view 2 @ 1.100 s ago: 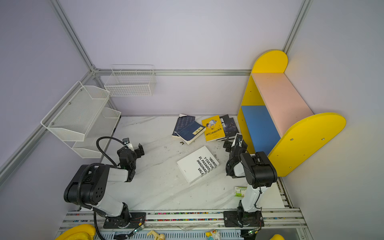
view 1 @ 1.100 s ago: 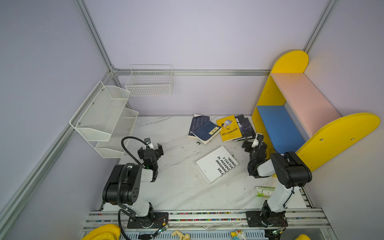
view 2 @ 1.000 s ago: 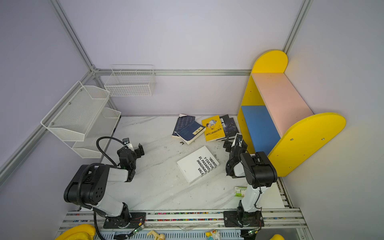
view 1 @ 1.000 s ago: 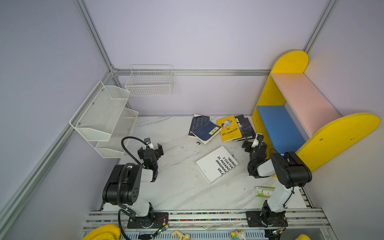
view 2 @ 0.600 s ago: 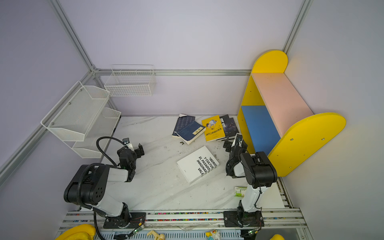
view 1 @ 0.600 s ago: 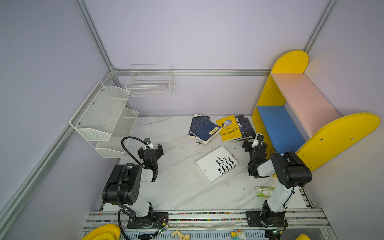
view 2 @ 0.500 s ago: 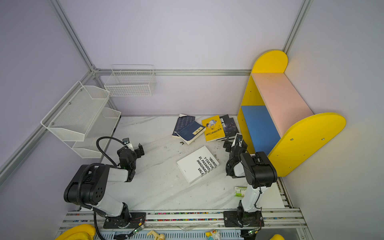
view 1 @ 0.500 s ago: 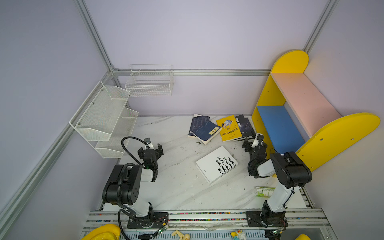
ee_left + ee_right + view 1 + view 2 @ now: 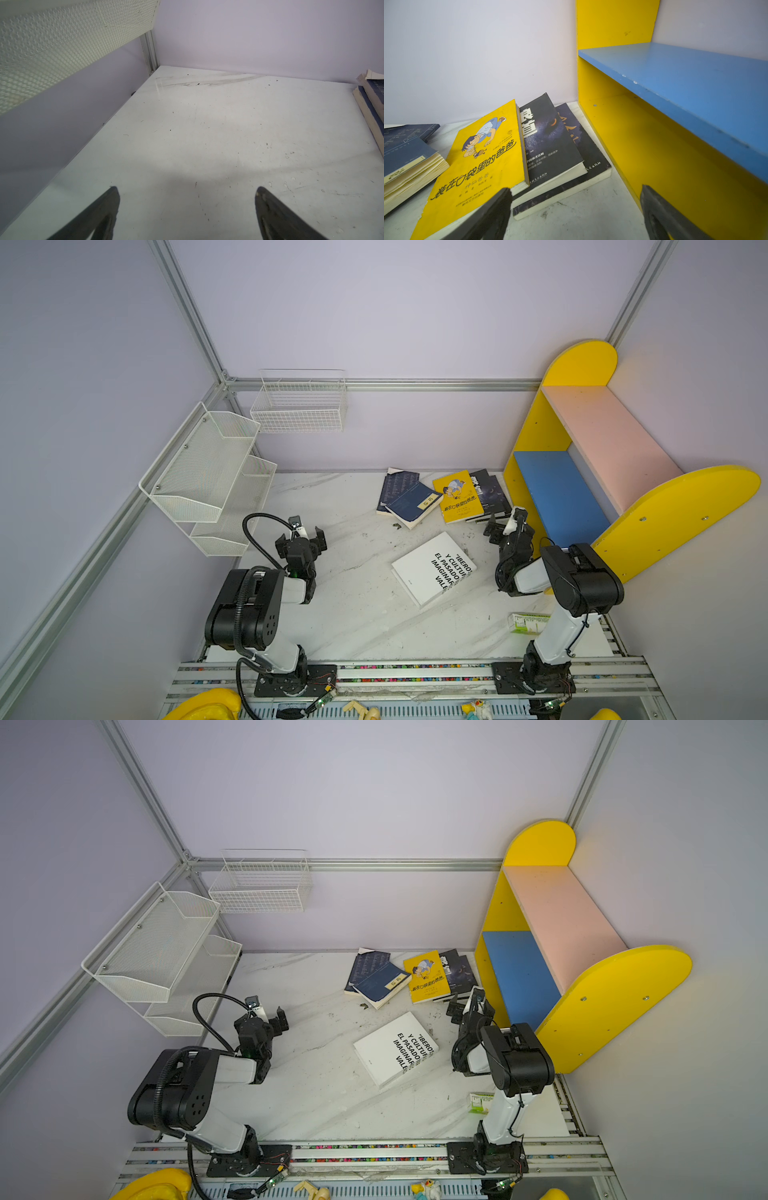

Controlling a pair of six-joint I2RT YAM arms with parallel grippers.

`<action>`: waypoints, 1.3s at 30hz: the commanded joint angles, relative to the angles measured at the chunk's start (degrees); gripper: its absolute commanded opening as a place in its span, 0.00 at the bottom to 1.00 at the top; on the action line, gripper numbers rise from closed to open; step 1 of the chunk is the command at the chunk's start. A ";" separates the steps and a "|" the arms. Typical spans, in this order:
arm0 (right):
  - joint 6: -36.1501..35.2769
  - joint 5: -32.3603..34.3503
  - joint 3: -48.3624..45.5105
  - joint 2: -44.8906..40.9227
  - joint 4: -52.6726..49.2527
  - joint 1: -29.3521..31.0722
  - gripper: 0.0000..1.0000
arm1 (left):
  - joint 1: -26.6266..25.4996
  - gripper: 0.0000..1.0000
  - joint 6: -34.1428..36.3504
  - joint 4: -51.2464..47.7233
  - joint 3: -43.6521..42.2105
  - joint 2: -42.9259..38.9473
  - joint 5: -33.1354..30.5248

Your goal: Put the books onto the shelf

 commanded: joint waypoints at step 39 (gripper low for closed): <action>36.80 -16.86 42.04 -24.69 -74.27 27.53 0.97 | -17.14 1.00 -58.01 -44.04 20.21 -27.21 32.89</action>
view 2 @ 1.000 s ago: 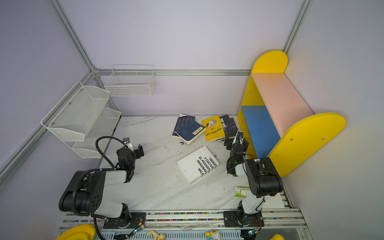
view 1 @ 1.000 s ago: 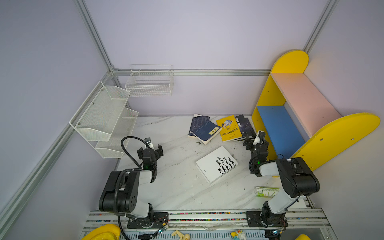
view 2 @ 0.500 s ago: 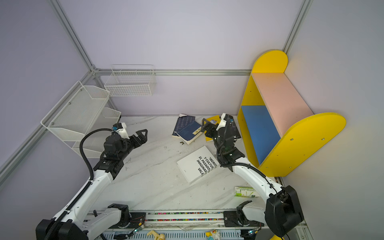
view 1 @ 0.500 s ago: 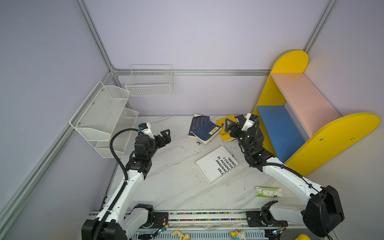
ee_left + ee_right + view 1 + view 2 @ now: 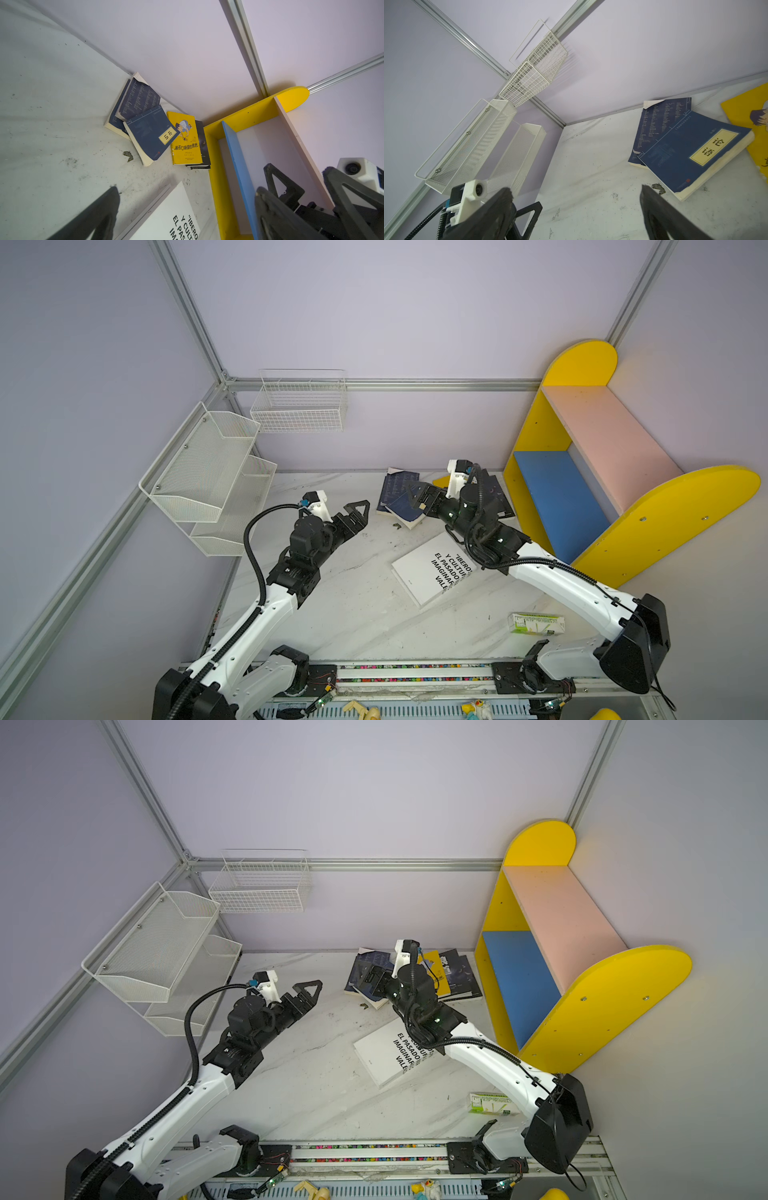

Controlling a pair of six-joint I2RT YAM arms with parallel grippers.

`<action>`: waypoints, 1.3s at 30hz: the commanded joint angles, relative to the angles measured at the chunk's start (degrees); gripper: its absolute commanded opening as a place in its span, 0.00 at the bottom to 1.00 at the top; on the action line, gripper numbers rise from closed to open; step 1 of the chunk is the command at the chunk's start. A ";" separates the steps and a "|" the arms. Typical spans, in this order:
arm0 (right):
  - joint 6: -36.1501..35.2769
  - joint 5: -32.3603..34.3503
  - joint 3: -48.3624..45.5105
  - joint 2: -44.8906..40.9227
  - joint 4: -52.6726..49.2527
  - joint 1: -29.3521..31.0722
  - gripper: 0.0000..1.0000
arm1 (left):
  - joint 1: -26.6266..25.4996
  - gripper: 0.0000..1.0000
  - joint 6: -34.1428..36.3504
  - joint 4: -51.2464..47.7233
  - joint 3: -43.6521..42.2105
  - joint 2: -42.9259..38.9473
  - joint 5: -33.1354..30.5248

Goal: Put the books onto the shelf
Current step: 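Move both grippers toward the white printed book on the table, then grip the white book edges with both grippers and lift it upright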

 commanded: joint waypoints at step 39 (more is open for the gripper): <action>-24.23 -34.48 -13.58 17.17 -14.50 -19.64 0.83 | -17.98 0.52 -18.91 9.29 4.90 32.10 12.77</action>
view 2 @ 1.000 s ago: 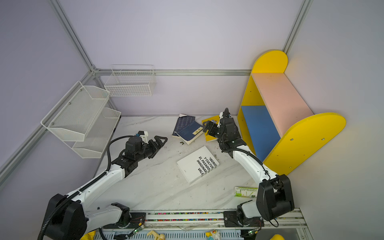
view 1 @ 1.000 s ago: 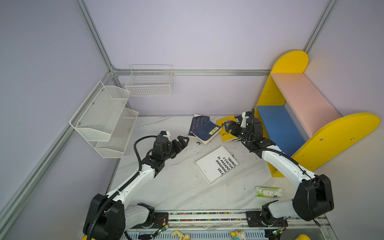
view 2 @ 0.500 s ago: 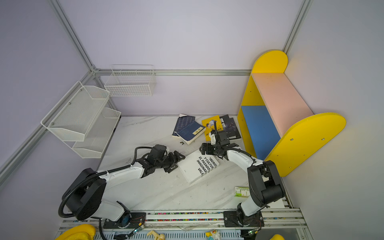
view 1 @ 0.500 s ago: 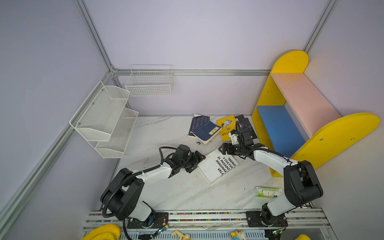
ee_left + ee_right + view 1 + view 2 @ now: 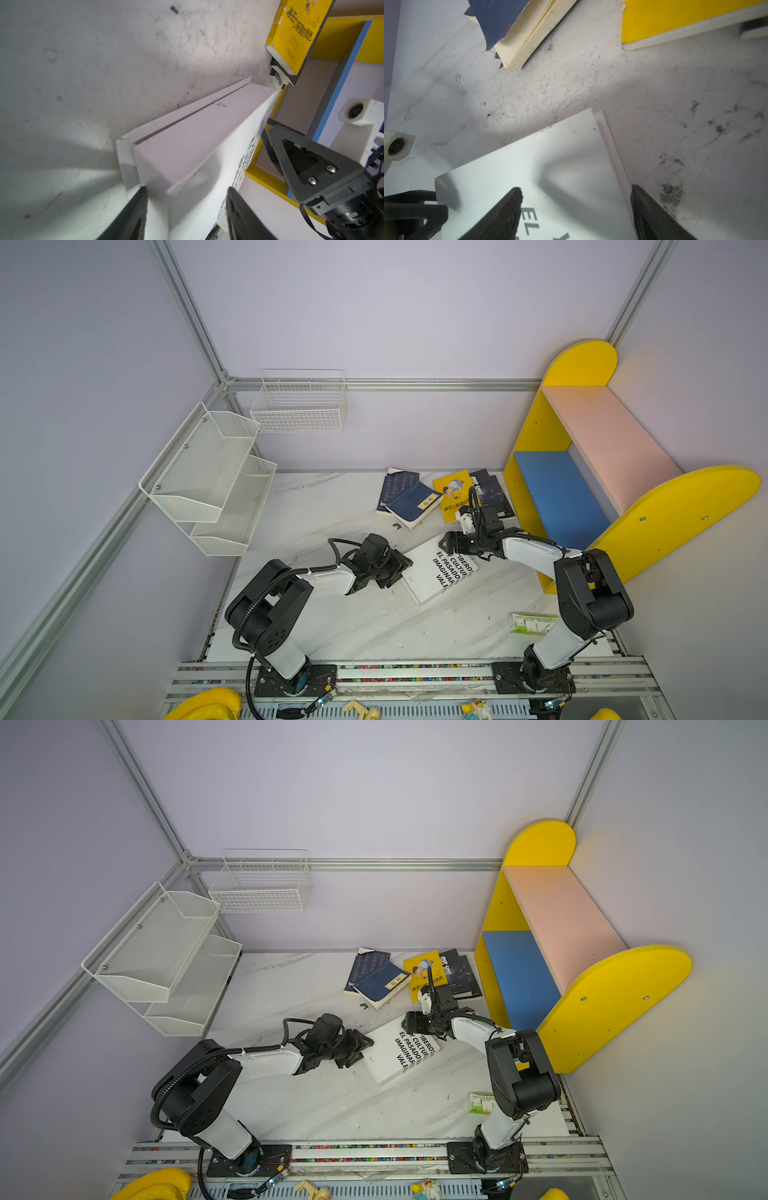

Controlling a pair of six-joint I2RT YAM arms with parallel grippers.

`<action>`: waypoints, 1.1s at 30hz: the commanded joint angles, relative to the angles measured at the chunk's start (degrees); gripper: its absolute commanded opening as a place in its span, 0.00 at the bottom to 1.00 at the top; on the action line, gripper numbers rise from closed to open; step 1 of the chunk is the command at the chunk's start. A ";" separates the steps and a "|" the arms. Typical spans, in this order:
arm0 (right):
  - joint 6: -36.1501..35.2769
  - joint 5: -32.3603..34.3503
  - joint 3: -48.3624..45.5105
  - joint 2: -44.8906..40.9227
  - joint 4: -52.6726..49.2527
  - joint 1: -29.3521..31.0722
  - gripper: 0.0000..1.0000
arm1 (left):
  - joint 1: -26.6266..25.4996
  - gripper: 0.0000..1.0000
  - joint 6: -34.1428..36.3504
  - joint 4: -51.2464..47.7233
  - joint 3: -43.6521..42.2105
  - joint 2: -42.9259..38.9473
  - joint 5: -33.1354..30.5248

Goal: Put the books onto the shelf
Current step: 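Grip the white book edges with both grippers and lift it upright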

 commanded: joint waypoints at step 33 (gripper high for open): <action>11.41 -22.51 7.11 9.99 14.58 -0.98 0.81 | 7.91 0.00 13.08 5.60 14.86 -6.94 15.06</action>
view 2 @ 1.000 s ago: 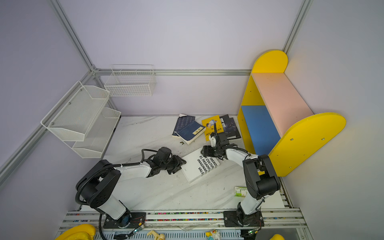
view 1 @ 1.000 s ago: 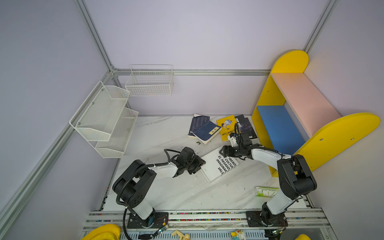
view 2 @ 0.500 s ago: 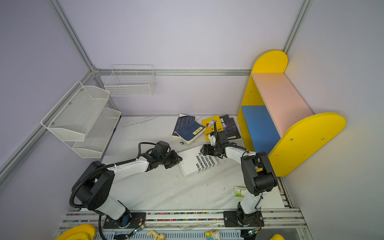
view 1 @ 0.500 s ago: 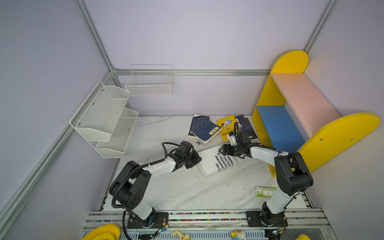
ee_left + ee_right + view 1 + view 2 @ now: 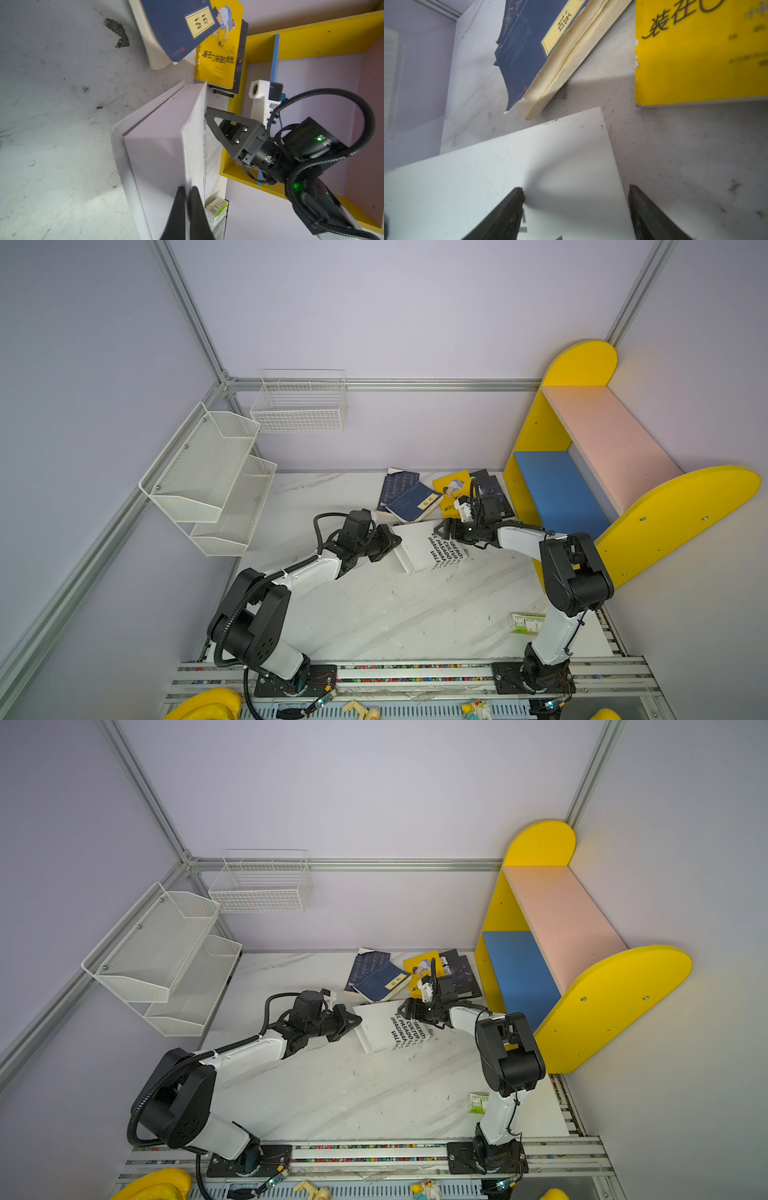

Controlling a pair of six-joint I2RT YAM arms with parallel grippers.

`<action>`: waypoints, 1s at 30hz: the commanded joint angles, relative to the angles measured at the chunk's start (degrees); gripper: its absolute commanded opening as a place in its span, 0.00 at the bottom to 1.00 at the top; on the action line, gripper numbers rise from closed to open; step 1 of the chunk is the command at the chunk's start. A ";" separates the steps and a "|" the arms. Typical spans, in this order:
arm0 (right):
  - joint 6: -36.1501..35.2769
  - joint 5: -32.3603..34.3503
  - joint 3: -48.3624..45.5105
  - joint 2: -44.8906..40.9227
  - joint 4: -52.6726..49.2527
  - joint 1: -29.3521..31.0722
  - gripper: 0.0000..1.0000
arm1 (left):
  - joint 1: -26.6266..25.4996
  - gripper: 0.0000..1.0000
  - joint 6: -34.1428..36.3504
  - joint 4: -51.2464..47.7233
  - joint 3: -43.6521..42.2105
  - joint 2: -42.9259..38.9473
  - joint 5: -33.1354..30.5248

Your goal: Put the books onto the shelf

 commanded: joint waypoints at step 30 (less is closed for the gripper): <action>63.39 -28.05 -18.85 2.06 98.47 -11.25 0.97 | 16.75 0.00 -7.18 -0.64 46.77 12.71 39.68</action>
